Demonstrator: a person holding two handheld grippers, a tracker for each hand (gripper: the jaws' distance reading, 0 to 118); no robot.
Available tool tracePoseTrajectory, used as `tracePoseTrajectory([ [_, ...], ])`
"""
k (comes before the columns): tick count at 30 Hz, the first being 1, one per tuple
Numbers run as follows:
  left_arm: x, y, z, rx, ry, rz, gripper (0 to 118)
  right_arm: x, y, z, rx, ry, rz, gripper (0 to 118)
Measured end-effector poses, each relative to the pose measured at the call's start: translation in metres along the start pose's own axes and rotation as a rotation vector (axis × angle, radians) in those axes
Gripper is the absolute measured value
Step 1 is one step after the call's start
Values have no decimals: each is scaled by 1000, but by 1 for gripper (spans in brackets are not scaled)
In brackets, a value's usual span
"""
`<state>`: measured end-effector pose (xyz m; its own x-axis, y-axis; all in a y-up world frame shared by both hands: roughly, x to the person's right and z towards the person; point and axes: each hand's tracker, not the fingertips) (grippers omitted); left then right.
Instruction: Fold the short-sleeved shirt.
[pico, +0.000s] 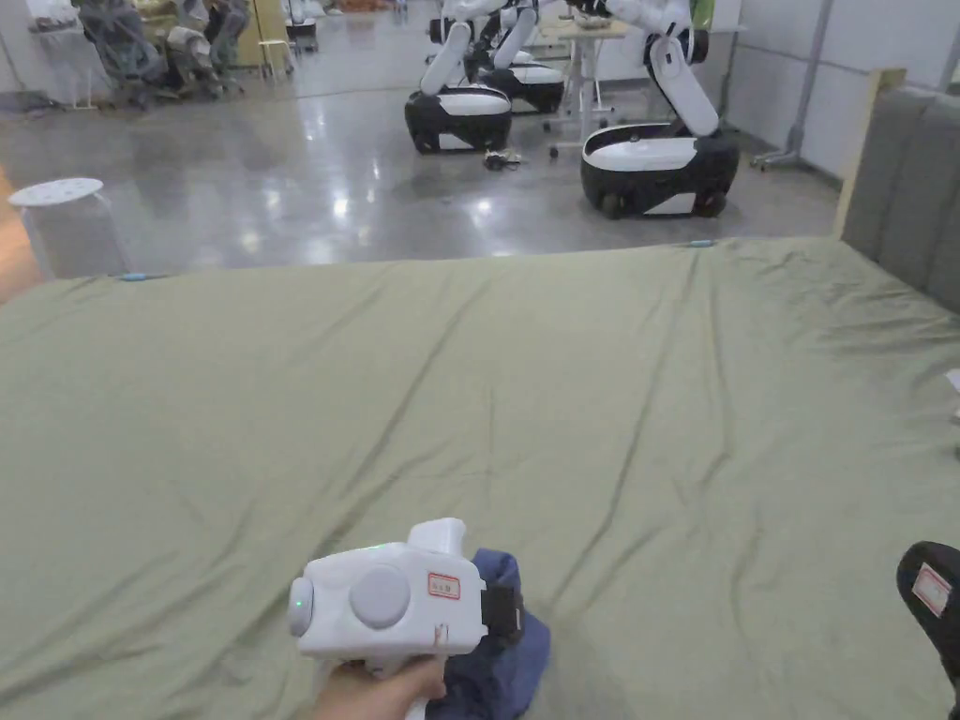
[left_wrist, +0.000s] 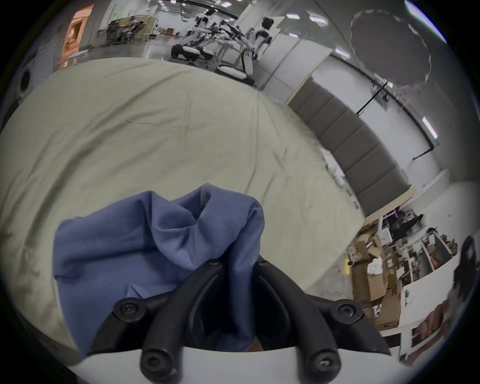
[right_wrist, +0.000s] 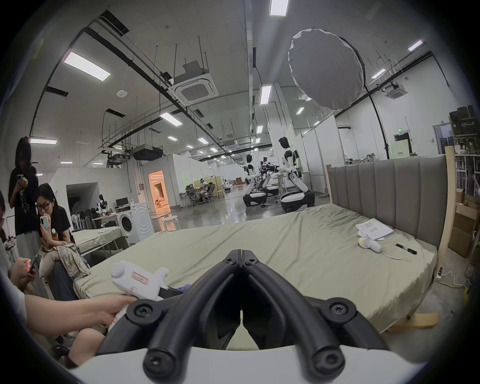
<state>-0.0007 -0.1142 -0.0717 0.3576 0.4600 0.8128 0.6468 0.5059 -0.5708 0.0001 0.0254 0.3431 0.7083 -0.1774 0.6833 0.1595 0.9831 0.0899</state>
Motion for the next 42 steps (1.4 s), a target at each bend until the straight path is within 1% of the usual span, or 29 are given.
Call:
tracePoseTrajectory([
  [1, -2, -1, -4, 1, 0, 14, 14, 2, 0, 1, 2, -5, -2, 0],
  [2, -3, -3, -8, 4, 8, 22, 17, 3, 0, 2, 4, -12, -4, 0],
  [3, -7, -4, -7, 3, 8, 28, 24, 5, 1, 2, 3, -17, -6, 0],
  [4, -11, -4, -4, 1, -5, 42, 46, 6, 1, 3, 3, -21, -7, 0],
  [6, -16, -3, 16, 40, -183, 79, 91, 7, 1, 3, 3, -28, -8, 0],
  [7, -17, -3, 31, 69, -224, 106, 110, 8, 1, 3, 2, -28, -7, 0],
  [8, -18, -3, 55, 119, -285, 139, 117, 8, 0, 2, -3, -26, -6, 0],
  [10, -21, -8, 105, 273, -421, 130, 118, 7, -1, 1, -11, -24, -9, 0],
  [11, -25, -14, 128, 355, -450, 123, 118, 6, -1, 1, -12, -22, -11, 0],
  [14, -37, -23, 167, 473, -310, 47, 118, -1, -2, 0, -13, -13, -13, 0],
  [15, -39, -20, 169, 448, -209, 15, 118, -3, -2, 0, -12, -7, -12, 0],
  [16, -42, -20, 164, 402, -91, 5, 114, -5, -2, -1, -13, -1, -10, 0],
  [17, -44, -21, 157, 370, 18, -29, 99, -7, -2, -1, -14, 5, -8, 0],
  [18, -42, -22, 141, 369, 110, -105, 60, -10, -1, -1, -12, 11, -7, 0],
  [19, -43, -25, 127, 362, 169, -158, 3, -11, -1, -1, -12, 17, -5, 0],
  [20, -46, -27, 110, 317, 231, -195, 0, -13, 0, 0, -12, 23, 0, 0],
  [21, -49, -28, 97, 276, 203, -164, 0, -15, 0, 1, -11, 24, 5, 0],
  [22, -51, -31, 83, 250, 137, -139, 0, -16, 0, 2, -10, 24, 10, 0],
  [23, -50, -33, 69, 228, 115, -114, 0, -15, 0, 2, -10, 24, 15, 0],
  [24, -43, -36, 58, 235, 131, -121, 0, -15, 1, 3, -12, 23, 19, 0],
  [27, -15, -44, 33, 213, 138, -215, 0, -10, 1, 5, -18, -2, 30, 0],
  [29, 6, -45, 15, 182, 124, -259, 0, -4, 1, 6, -24, -12, 21, 0],
  [32, 38, -45, -11, 187, 117, -323, 0, 2, -1, 7, -29, -39, 10, 0],
  [33, 47, -46, -23, 179, 132, -347, 0, 3, -2, 8, -31, -43, 4, 0],
  [35, 57, -53, -40, 107, 176, -349, 0, 3, -2, 9, -35, -48, -4, 0],
  [37, 62, -63, -51, 96, 126, -400, 0, 3, -1, 9, -36, -46, 0, 0],
  [39, 53, -66, -62, 7, 95, -365, 0, 1, -1, 9, -38, -44, 11, 0],
  [40, 50, -65, -58, 21, 103, -362, 0, 1, 0, 8, -39, -39, 14, 0],
  [42, 42, -57, -23, 110, 58, -326, 0, -2, 2, 7, -33, -31, 26, 0],
])
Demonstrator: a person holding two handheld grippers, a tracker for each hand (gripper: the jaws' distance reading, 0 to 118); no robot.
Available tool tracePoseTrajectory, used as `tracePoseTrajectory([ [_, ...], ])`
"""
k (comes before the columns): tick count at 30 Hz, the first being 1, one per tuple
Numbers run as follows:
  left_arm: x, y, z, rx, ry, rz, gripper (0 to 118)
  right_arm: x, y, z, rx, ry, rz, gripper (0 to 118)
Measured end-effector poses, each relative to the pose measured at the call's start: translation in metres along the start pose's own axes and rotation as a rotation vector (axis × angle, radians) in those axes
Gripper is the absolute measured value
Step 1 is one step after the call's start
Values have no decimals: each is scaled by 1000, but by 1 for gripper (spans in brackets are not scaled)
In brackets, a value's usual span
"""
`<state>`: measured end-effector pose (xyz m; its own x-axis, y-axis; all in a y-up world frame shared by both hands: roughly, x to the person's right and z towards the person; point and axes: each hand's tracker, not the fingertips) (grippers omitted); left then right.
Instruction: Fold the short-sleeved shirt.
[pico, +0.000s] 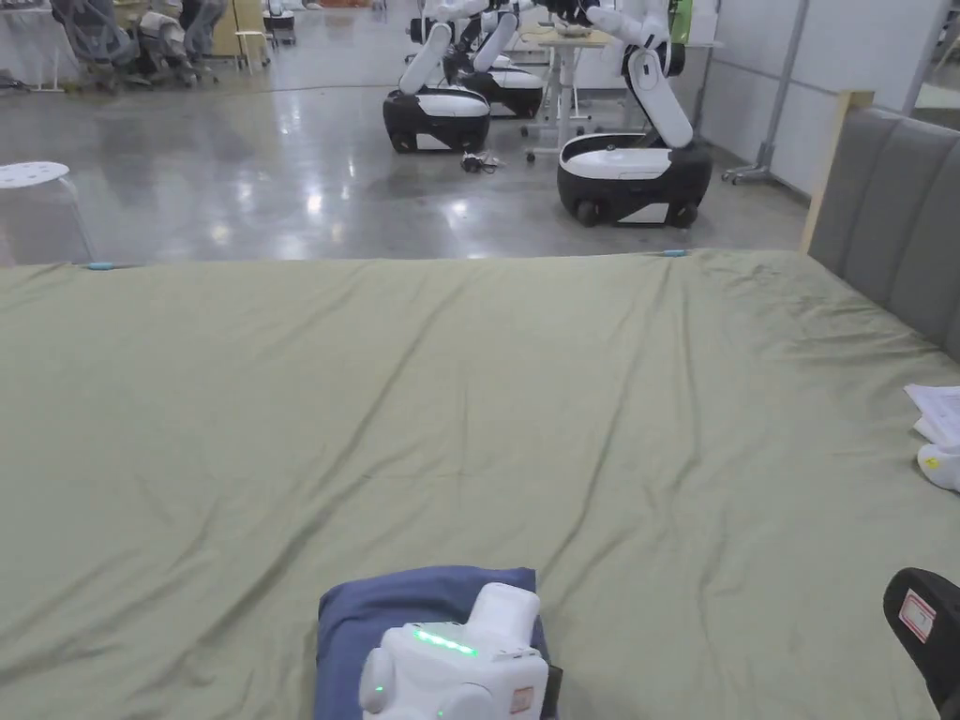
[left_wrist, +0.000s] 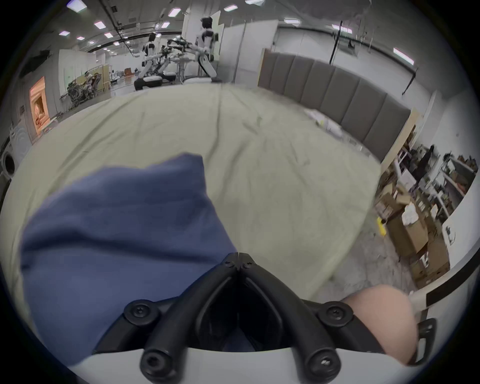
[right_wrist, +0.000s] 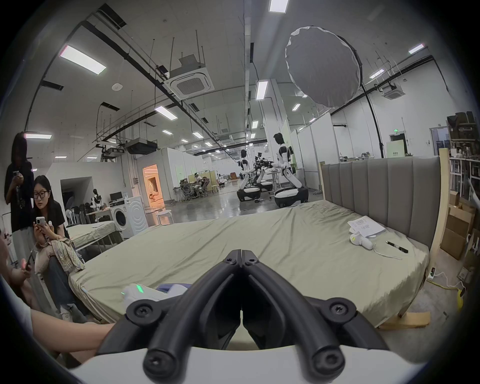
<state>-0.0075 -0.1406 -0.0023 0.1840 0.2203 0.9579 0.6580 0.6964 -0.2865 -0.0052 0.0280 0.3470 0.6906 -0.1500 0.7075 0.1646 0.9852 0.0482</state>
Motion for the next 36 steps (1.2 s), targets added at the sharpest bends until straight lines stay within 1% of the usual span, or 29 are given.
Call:
tracePoseTrajectory([
  [2, -10, 9, 56, 156, -55, 29, 0, -2, 2, -3, 6, 11, 11, 0],
  [4, -21, 12, 130, 345, -19, -13, 0, -5, 4, -8, 3, 22, 22, 0],
  [6, -32, -2, 206, 557, 154, -67, 0, -9, 4, -12, -1, 35, 36, 0],
  [8, -48, -23, 259, 708, 308, -93, 0, -14, 3, -16, -5, 46, 49, 0],
  [9, -57, -31, 276, 741, 361, -79, 0, -16, 1, -19, -10, 53, 59, 0],
  [12, -76, -33, 299, 613, 383, -71, 0, -22, 2, -32, -28, 97, 100, 0],
  [14, -82, -41, 307, 626, 381, -70, 0, -27, 6, -42, -40, 137, 124, 0],
  [16, -88, -43, 307, 599, 361, -46, 0, -31, 10, -60, -105, 260, 138, 0],
  [17, -92, -43, 307, 579, 359, -29, 0, -31, 10, -79, -181, 343, 133, 0],
  [18, -96, -43, 307, 566, 351, -21, 0, -32, 9, -100, -259, 412, 114, 0],
  [19, -98, -43, 308, 568, 333, -5, 0, -33, 5, -120, -347, 469, 76, 0],
  [20, -100, -42, 307, 568, 297, 28, 0, -33, -6, -149, -460, 528, -9, 0],
  [21, -103, -42, 307, 566, 248, 57, 0, -33, -21, -176, -540, 575, -117, 0],
  [22, -107, -42, 306, 559, 210, 84, 0, -33, -37, -200, -630, 648, -218, 0],
  [23, -111, -41, 303, 542, 171, 124, 0, -32, -58, -227, -749, 703, -330, 0],
  [24, -111, -41, 301, 534, 154, 152, 0, -31, -84, -251, -862, 730, -434, 0],
  [25, -112, -41, 300, 526, 149, 155, 0, -32, -103, -265, -917, 708, -459, 0],
  [26, -113, -42, 298, 526, 155, 149, 0, -32, -124, -282, -977, 647, -465, 0],
  [27, -115, -41, 296, 511, 141, 164, 0, -33, -141, -292, -998, 581, -443, 0],
  [28, -114, -42, 294, 502, 131, 170, 0, -35, -153, -299, -1022, 538, -416, 0],
  [29, -116, -42, 291, 489, 121, 180, 0, -36, -166, -308, -1082, 505, -395, 0],
  [30, -119, -42, 288, 466, 90, 213, 0, -39, -177, -310, -1116, 471, -388, 0],
  [31, -121, -42, 285, 456, 69, 231, 0, -39, -183, -312, -1118, 476, -399, 0],
  [32, -125, -42, 281, 432, 40, 251, 0, -38, -186, -314, -1141, 492, -438, 0],
  [33, -129, -40, 274, 406, 19, 278, 0, -35, -184, -315, -1118, 492, -477, 0],
  [35, -139, -35, 258, 335, -76, 335, 0, -37, -181, -311, -1112, 484, -459, 0],
  [36, -145, -32, 245, 288, -123, 391, 0, -38, -181, -311, -1113, 485, -449, 0],
])
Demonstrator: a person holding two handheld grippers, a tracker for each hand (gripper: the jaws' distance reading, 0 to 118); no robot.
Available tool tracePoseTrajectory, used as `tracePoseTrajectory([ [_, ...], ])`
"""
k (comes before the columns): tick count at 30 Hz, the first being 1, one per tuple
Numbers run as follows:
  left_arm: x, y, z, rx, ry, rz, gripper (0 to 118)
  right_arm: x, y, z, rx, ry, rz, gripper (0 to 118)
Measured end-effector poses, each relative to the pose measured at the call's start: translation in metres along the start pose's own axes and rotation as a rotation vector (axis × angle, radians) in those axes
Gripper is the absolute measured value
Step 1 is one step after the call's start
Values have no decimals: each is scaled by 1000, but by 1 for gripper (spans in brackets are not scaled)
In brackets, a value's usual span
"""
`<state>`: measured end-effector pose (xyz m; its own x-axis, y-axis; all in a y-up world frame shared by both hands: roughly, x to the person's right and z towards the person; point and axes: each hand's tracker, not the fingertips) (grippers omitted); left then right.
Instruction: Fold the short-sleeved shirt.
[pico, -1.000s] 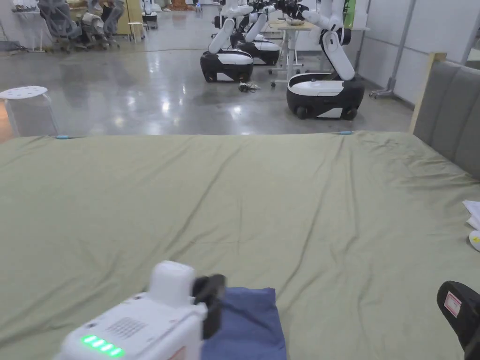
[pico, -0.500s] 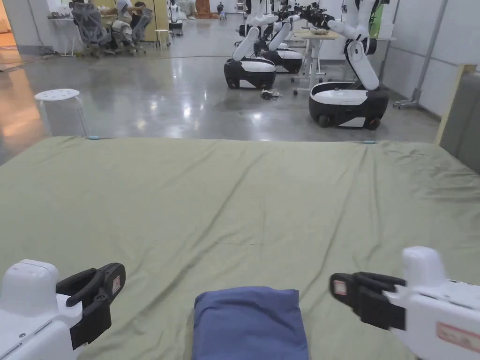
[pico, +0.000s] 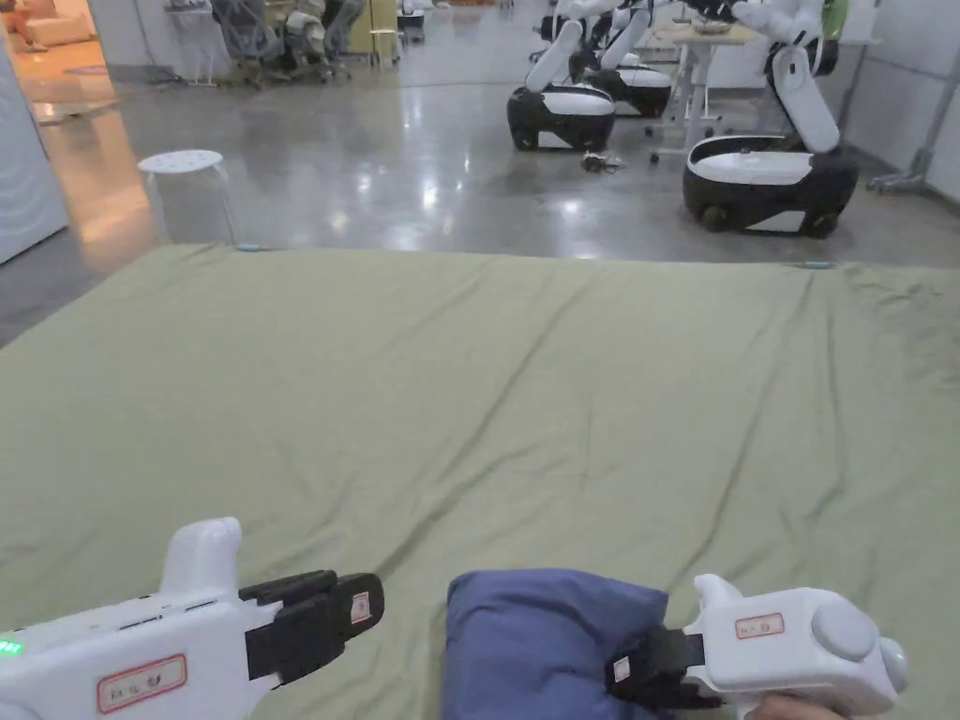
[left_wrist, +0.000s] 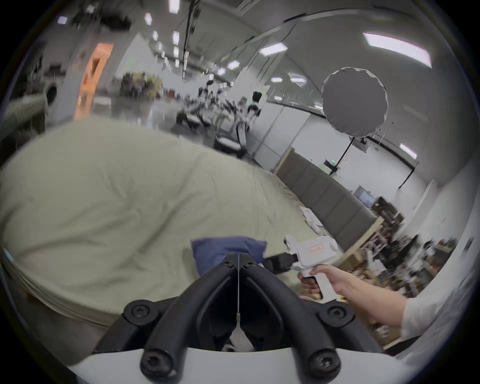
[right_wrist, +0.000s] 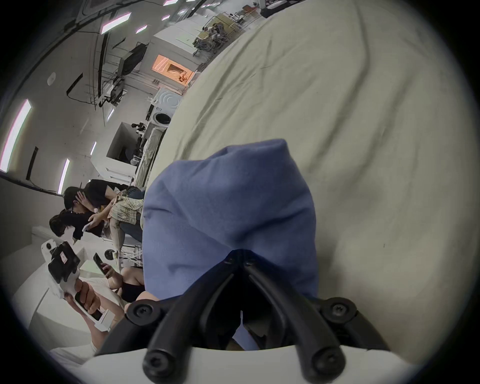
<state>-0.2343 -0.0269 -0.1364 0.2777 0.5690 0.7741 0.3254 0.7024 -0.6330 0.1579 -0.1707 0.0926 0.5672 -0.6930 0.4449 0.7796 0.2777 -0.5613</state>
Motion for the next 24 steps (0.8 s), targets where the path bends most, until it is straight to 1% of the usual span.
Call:
tracePoseTrajectory([
  [1, -6, 2, -12, -46, -30, 52, 0, 0, 0, 0, 0, -1, 2, 0],
  [2, -15, 3, -29, -87, -75, 113, 3, 1, 0, 1, -2, 1, -2, 0],
  [3, -25, 3, -47, -139, -94, 165, 18, 1, 0, 2, -3, 5, -11, 0],
  [4, -32, 3, -63, -170, -103, 207, 59, 1, 0, 2, -4, 7, -14, 0],
  [5, -41, 1, -83, -205, -105, 226, 96, 1, 0, 2, -4, 8, -17, 0],
  [6, -49, -2, -104, -243, -82, 228, 118, 2, 1, 3, -5, 10, -21, 0],
  [7, -57, -3, -116, -237, -95, 210, 115, 3, 1, 3, -5, 11, -26, 0],
  [8, -64, -11, -128, -267, -82, 218, 115, 3, 1, 3, -6, 12, -30, 0],
  [9, -72, -17, -140, -290, -34, 252, 115, 3, 1, 4, -7, 14, -34, 0],
  [12, -91, -28, -170, -346, 27, 284, 115, 4, 1, 4, -9, 21, -40, 0],
  [13, -93, -31, -175, -343, 18, 295, 116, 5, 1, 4, -10, 23, -40, 0],
  [16, -81, -36, -177, -260, -93, 319, 117, 8, 3, 4, -14, 37, -51, 0],
  [18, -74, -37, -182, -304, -235, 378, 117, 10, 3, 3, -18, 42, -46, 0],
  [19, -70, -38, -186, -341, -232, 380, 116, 10, 4, 2, -19, 45, -47, 0],
  [20, -63, -38, -192, -370, -185, 345, 115, 11, 4, 2, -21, 47, -52, 0],
  [21, -57, -39, -195, -360, -123, 277, 107, 12, 4, 2, -22, 51, -55, 0],
  [22, -55, -39, -198, -371, -95, 237, 73, 12, 4, 2, -22, 54, -57, 0],
  [23, -57, -40, -199, -363, -89, 227, 30, 13, 5, 2, -21, 54, -57, 0],
  [24, -61, -41, -196, -328, -48, 268, 29, 13, 4, 2, -19, 53, -57, 0],
])
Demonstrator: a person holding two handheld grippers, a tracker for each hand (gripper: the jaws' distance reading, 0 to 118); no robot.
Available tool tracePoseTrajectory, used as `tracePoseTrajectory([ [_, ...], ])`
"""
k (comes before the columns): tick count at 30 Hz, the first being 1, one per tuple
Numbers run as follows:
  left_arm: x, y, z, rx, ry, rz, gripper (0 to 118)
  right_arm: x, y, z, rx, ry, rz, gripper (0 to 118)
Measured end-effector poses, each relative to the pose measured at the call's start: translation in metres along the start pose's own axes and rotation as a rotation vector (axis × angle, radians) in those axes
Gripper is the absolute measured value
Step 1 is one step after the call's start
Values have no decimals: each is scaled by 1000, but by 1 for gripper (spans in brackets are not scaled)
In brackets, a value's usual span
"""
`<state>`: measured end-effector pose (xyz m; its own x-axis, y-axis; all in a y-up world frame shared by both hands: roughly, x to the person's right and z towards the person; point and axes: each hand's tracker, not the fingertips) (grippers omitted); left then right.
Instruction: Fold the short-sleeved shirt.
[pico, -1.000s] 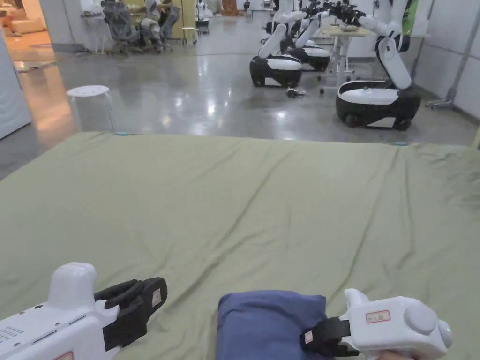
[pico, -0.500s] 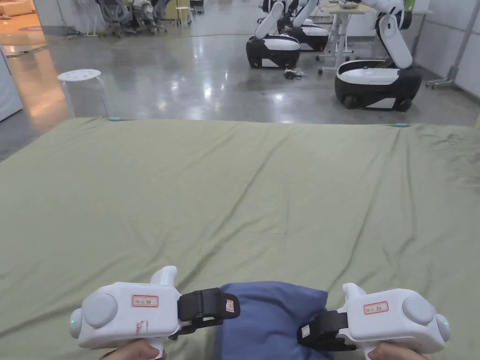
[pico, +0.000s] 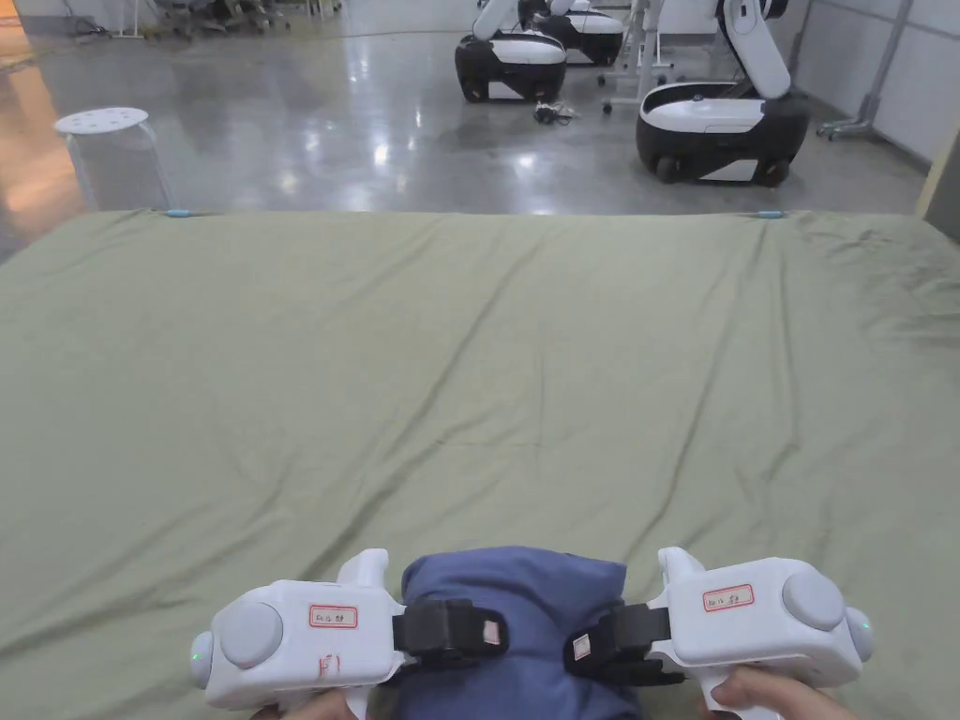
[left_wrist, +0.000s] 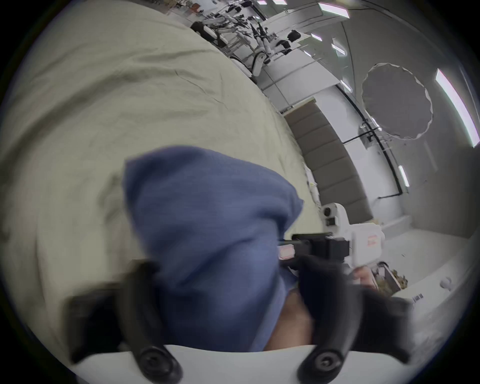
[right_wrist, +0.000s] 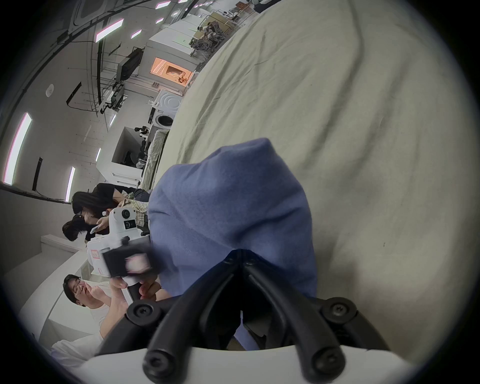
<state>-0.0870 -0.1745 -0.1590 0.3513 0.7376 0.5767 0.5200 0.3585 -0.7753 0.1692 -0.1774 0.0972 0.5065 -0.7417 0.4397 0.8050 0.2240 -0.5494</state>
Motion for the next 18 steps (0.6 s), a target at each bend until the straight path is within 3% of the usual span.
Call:
tracePoseTrajectory([
  [1, -8, 1, 1, 8, 11, 52, 29, 1, 0, 0, 3, 0, -1, 0],
  [2, -16, 2, 0, -6, -73, 114, 29, 2, 0, 0, 1, 26, -6, 0],
  [5, -11, 1, 3, -11, -50, 27, 29, -1, -2, -2, 5, 10, 4, 0],
  [10, -10, 6, 5, -24, -51, 39, 29, -11, -8, 4, 38, -14, 31, 0],
  [13, -9, 7, 10, -32, -55, 45, 29, -31, -12, 34, 169, -7, 92, 0],
  [15, -8, 8, 15, -35, -45, 26, 29, -54, -19, 73, 290, 42, 157, 0],
  [16, -8, 10, 17, -42, -40, 22, 29, -67, -26, 93, 371, 16, 225, 0],
  [18, -8, 15, 26, -61, -17, -7, 29, -101, -52, 143, 576, -145, 458, 0],
])
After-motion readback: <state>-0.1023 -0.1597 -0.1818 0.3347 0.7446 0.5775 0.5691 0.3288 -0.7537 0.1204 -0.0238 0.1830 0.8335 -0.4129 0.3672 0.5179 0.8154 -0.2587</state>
